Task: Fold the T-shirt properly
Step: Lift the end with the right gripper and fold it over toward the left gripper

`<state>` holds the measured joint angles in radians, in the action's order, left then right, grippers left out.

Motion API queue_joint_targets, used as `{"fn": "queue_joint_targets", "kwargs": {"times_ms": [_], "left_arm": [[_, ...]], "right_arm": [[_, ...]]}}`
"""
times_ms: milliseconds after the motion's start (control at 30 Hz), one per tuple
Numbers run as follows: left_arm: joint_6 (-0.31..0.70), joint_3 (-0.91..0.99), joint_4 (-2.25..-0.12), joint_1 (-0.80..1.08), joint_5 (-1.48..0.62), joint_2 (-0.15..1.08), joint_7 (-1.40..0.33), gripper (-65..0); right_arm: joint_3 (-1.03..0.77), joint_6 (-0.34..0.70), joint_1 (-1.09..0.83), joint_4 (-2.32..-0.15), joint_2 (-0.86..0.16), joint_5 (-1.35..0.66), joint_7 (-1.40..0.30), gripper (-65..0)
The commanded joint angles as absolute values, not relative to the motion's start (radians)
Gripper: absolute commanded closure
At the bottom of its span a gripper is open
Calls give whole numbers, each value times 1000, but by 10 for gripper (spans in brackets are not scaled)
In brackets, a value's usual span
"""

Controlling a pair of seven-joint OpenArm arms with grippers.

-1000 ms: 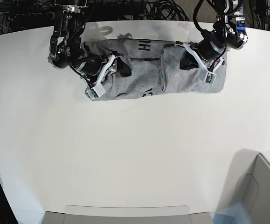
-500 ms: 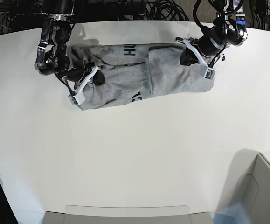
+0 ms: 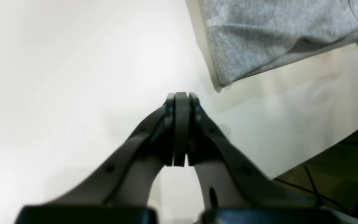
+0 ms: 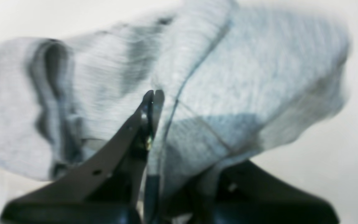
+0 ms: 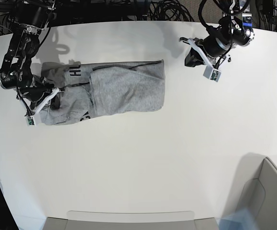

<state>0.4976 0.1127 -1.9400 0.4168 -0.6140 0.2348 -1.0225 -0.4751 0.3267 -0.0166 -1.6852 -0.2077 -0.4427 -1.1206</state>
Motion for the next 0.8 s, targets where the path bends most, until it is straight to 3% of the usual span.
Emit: {"fn": "queue_joint_targets", "kwargs": {"times_ms": [0, 100, 233, 500, 767], "left_arm": [[503, 120, -1960, 420, -631, 242, -1009, 0], [503, 122, -1957, 420, -628, 245, -1009, 0], [503, 173, -1957, 420, -628, 245, -1009, 0], [504, 272, -1956, 421, -628, 245, -1010, 0], [504, 291, -1954, 421, -628, 245, -1010, 0]], "right_arm": [[-446, 298, 5, -1747, -213, -410, -1098, 0], [-295, 219, -1, -1885, -188, -252, -1098, 0], [-90, 196, -39, -2012, -120, -61, -1099, 0], [269, 194, -64, -2022, -2, 315, -1095, 0], [401, 193, -27, -1929, 71, 380, -1093, 0]]}}
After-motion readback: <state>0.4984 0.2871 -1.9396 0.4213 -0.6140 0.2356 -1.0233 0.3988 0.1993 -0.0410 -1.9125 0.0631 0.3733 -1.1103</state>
